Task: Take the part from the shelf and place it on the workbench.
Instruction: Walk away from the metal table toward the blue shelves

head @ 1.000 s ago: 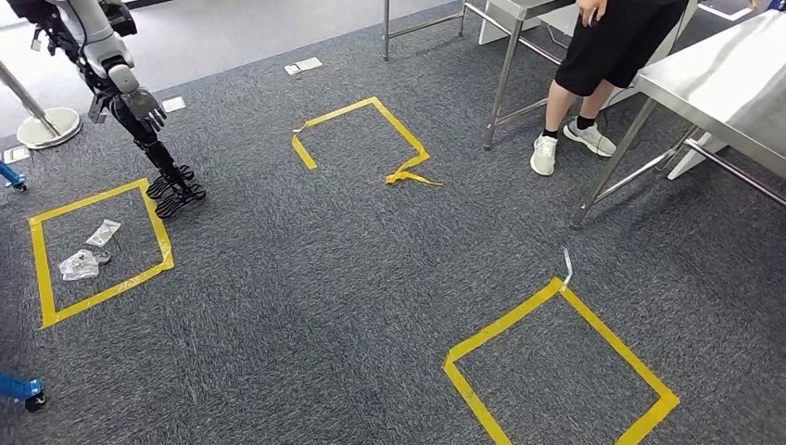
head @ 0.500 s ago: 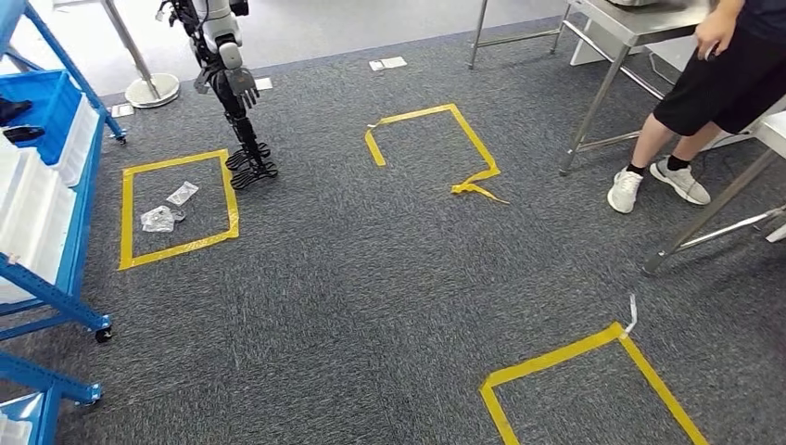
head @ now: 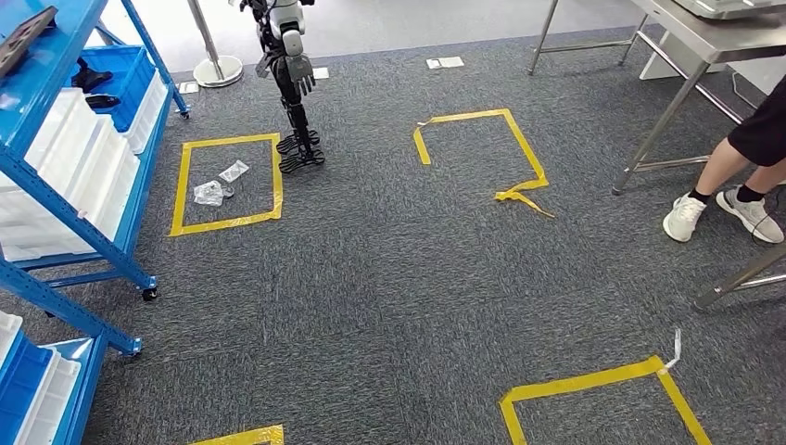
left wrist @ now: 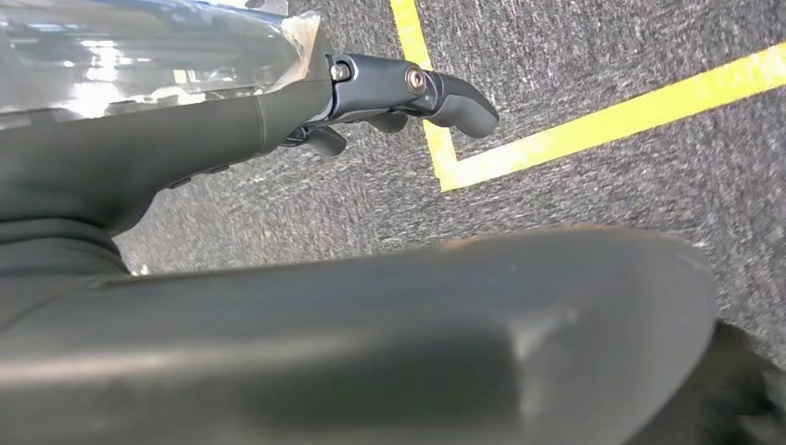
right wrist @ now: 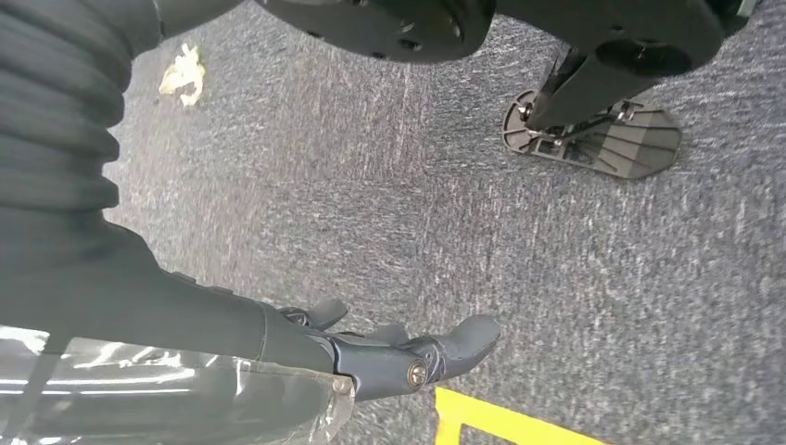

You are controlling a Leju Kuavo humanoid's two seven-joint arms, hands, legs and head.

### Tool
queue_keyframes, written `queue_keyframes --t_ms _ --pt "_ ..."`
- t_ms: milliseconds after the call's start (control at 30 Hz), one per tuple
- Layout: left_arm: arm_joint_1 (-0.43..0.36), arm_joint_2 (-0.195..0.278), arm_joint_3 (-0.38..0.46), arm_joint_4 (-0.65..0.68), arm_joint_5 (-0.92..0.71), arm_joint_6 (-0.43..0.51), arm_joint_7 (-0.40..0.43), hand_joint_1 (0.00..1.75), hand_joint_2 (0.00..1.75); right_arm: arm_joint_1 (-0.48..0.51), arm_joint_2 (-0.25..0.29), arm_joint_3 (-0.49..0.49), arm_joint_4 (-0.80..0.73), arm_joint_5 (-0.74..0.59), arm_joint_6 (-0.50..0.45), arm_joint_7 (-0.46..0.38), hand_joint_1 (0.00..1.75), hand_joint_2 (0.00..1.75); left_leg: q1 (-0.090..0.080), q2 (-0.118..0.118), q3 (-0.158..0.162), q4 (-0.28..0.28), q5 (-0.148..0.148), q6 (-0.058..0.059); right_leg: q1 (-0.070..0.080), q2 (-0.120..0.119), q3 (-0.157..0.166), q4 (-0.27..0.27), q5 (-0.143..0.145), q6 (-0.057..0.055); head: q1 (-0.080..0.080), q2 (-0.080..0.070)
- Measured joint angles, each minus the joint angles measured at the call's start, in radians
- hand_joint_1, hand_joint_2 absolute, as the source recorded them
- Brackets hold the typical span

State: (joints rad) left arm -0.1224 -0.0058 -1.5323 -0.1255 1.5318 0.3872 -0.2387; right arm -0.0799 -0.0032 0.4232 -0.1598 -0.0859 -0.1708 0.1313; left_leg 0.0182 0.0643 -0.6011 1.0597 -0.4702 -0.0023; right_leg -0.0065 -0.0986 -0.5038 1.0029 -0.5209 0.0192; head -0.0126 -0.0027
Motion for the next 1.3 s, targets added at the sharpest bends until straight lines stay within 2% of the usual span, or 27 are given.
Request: queue_keyframes --t_ms 33,100,133,200,267,333,367,400,467,533,567,600,633,667,700,767,833,867,900,933,1000,1033,1067,1133,1200,1267,1300 --pt "-0.002 0.000 0.000 0.000 0.000 0.000 0.000 0.00 0.00 -0.001 0.000 0.000 0.000 0.001 0.000 0.000 0.00 1.75 -0.004 0.007 0.011 -0.021 0.001 0.006 0.004 -0.009 0.001 0.000 -0.004 0.006 0.002 0.000" --pt "-0.002 0.000 0.000 0.000 0.001 0.002 0.000 0.00 0.00 -0.004 0.001 0.001 0.000 0.002 0.001 0.001 0.00 1.75 -0.011 -0.015 0.009 -0.026 0.001 0.020 0.006 -0.028 0.010 -0.003 -0.007 0.015 0.006 0.000" --pt "-0.001 0.001 0.000 0.000 0.001 0.002 0.000 0.00 0.00 -0.007 0.001 0.001 0.000 0.003 0.001 0.001 0.00 1.75 -0.011 -0.026 0.009 -0.030 0.004 0.028 0.003 -0.022 0.012 0.001 -0.011 0.020 0.006 0.000" --pt "-0.001 0.002 0.000 0.000 0.001 0.003 0.000 0.00 0.00 -0.010 0.000 0.001 0.000 0.003 0.002 0.002 0.00 1.75 -0.008 -0.047 0.010 -0.035 0.011 0.042 -0.001 0.025 -0.012 0.056 -0.043 0.023 0.009 0.000" --pt "-0.003 0.001 0.000 0.000 0.002 0.003 0.000 0.00 0.00 -0.011 0.000 0.002 0.000 0.003 0.003 0.003 0.00 1.75 -0.007 -0.069 0.007 -0.036 0.015 0.049 -0.004 0.077 -0.076 0.187 -0.098 0.016 0.012 0.000" --pt "-0.004 0.000 0.000 0.000 0.006 0.003 0.001 0.00 0.00 -0.017 0.000 0.004 0.000 0.008 0.004 0.008 0.00 1.75 -0.008 -0.097 0.005 -0.036 0.017 0.051 -0.004 0.089 -0.127 0.288 -0.124 0.019 0.012 0.000" --pt "-0.004 -0.001 0.000 0.000 0.008 0.003 0.002 0.00 0.00 -0.021 0.000 0.006 0.000 0.012 0.004 0.012 0.00 1.75 -0.008 -0.111 0.006 -0.035 0.017 0.050 -0.005 0.091 -0.128 0.286 -0.114 0.025 0.012 0.000" --pt "-0.003 -0.001 0.000 0.000 0.010 0.003 0.002 0.00 0.00 -0.023 -0.001 0.010 0.000 0.017 0.004 0.016 0.00 1.75 -0.007 -0.126 0.008 -0.035 0.018 0.050 -0.008 0.096 -0.110 0.244 -0.089 0.034 0.012 0.000" --pt "-0.004 -0.001 0.000 0.000 0.011 0.003 0.003 0.00 0.00 -0.024 0.000 0.019 0.000 0.026 0.004 0.025 0.00 1.75 -0.007 -0.156 0.008 -0.033 0.019 0.043 -0.017 0.137 -0.050 0.104 -0.029 0.049 0.014 0.000" --pt "-0.004 -0.001 0.001 0.000 0.011 0.001 0.003 0.00 0.00 -0.024 0.001 0.025 0.000 0.031 0.004 0.029 0.00 1.75 -0.009 -0.180 0.002 -0.033 0.023 0.031 -0.020 0.172 -0.019 0.021 0.001 0.045 0.013 0.000" --pt "-0.003 -0.001 0.001 0.000 0.011 0.000 0.003 0.00 0.00 -0.025 0.003 0.026 0.000 0.032 0.003 0.030 0.00 1.75 -0.010 -0.189 -0.001 -0.035 0.027 0.023 -0.017 0.173 -0.018 0.014 0.004 0.037 0.013 0.000" --pt "-0.002 0.000 0.001 0.000 0.010 -0.001 0.003 0.00 0.00 -0.026 0.005 0.028 0.000 0.033 0.003 0.030 0.00 1.75 -0.008 -0.198 -0.005 -0.039 0.031 0.015 -0.015 0.161 -0.017 0.013 0.008 0.028 0.012 0.000" --pt "0.000 0.000 0.001 0.000 0.009 -0.001 0.004 0.00 0.00 -0.027 0.006 0.029 0.000 0.032 0.002 0.031 0.00 1.75 -0.006 -0.195 -0.008 -0.038 0.032 0.010 -0.016 0.150 -0.016 0.011 0.011 0.020 0.011 0.000" --pt "0.001 0.001 0.001 0.000 0.009 -0.001 0.005 0.00 0.00 -0.028 0.007 0.031 0.000 0.031 0.002 0.031 0.00 1.75 -0.006 -0.176 -0.014 -0.027 0.024 0.005 -0.018 0.139 -0.015 0.009 0.015 0.013 0.009 0.000" --pt "0.001 0.001 0.000 0.000 0.008 -0.001 0.006 0.00 0.00 -0.028 0.007 0.031 0.000 0.029 0.002 0.030 0.00 1.75 -0.007 -0.148 -0.029 0.003 0.003 0.002 -0.019 0.126 -0.016 0.007 0.017 0.004 0.006 0.000" --pt "-0.001 0.001 0.000 0.000 0.004 -0.001 0.007 0.00 0.00 -0.023 0.006 0.032 0.000 0.024 0.002 0.029 0.00 1.75 -0.008 -0.091 -0.083 0.121 -0.065 -0.002 -0.015 0.096 -0.017 0.006 0.016 -0.009 0.000 0.000" --pt "-0.002 0.001 0.000 0.000 0.000 -0.002 0.010 0.00 0.00 -0.018 0.005 0.032 0.000 0.021 0.002 0.028 0.00 1.75 -0.006 -0.074 -0.131 0.231 -0.109 -0.006 -0.010 0.063 -0.018 0.006 0.015 -0.015 0.000 0.000" --pt "-0.001 0.001 0.000 0.000 -0.001 -0.002 0.011 0.00 0.00 -0.017 0.005 0.032 0.000 0.020 0.002 0.028 0.00 1.75 -0.006 -0.070 -0.132 0.241 -0.105 -0.007 -0.008 0.049 -0.018 0.006 0.014 -0.016 -0.001 0.000" --pt "0.000 0.001 0.000 0.000 -0.001 -0.002 0.012 0.00 0.00 -0.017 0.005 0.032 0.000 0.019 0.002 0.028 0.00 1.75 -0.006 -0.064 -0.113 0.212 -0.084 -0.007 -0.008 0.037 -0.017 0.006 0.013 -0.016 -0.001 0.000" --pt "0.000 0.002 0.000 0.000 -0.002 -0.002 0.012 0.00 0.00 -0.018 0.005 0.032 0.000 0.019 0.002 0.027 0.00 1.75 -0.006 -0.051 -0.077 0.151 -0.055 -0.006 -0.007 0.026 -0.015 0.007 0.012 -0.015 -0.001 0.000" --pt "-0.003 0.002 0.000 0.000 -0.002 -0.002 0.012 0.00 0.00 -0.019 0.006 0.032 0.000 0.019 0.002 0.027 0.00 1.75 -0.010 -0.005 -0.004 0.022 -0.014 0.004 0.000 0.007 -0.013 0.008 0.007 -0.010 -0.001 0.000" --pt "-0.006 0.002 0.000 0.000 -0.003 -0.002 0.012 0.00 0.00 -0.020 0.006 0.032 0.000 0.019 0.002 0.027 0.00 1.75 -0.014 0.009 0.016 -0.015 -0.006 0.010 0.004 -0.003 -0.010 0.008 0.005 -0.006 0.001 0.000" --pt "-0.007 0.002 0.000 0.000 -0.003 -0.002 0.012 0.00 0.00 -0.020 0.006 0.031 0.000 0.018 0.002 0.027 0.00 1.75 -0.018 0.013 0.022 -0.030 -0.007 0.017 0.007 -0.012 -0.008 0.007 0.003 -0.002 0.002 0.000" --pt "-0.007 0.003 0.000 0.000 -0.005 -0.003 0.013 0.00 0.00 -0.023 0.006 0.031 0.000 0.018 0.000 0.026 0.00 1.75 -0.020 -0.011 0.020 -0.035 -0.001 0.030 0.007 -0.025 -0.003 0.007 0.000 0.008 0.004 0.000" --pt "-0.007 0.005 -0.002 0.000 -0.010 -0.003 0.014 0.00 0.00 -0.026 0.004 0.031 0.000 0.017 -0.002 0.025 0.00 1.75 -0.014 -0.033 0.022 -0.046 0.008 0.044 0.004 0.014 -0.018 0.040 -0.020 0.016 0.004 0.000" --pt "-0.010 0.005 -0.004 0.000 -0.014 -0.004 0.017 0.00 0.00 -0.025 0.003 0.031 0.000 0.016 -0.003 0.023 0.00 1.75 -0.010 -0.056 0.020 -0.050 0.015 0.052 0.000 0.072 -0.068 0.148 -0.071 0.015 0.006 0.000" --pt "-0.012 0.004 -0.006 0.000 -0.015 -0.004 0.018 0.00 0.00 -0.026 0.003 0.031 0.000 0.016 -0.003 0.023 0.00 1.75 -0.010 -0.070 0.018 -0.050 0.016 0.054 0.000 0.085 -0.101 0.217 -0.097 0.014 0.007 0.000"
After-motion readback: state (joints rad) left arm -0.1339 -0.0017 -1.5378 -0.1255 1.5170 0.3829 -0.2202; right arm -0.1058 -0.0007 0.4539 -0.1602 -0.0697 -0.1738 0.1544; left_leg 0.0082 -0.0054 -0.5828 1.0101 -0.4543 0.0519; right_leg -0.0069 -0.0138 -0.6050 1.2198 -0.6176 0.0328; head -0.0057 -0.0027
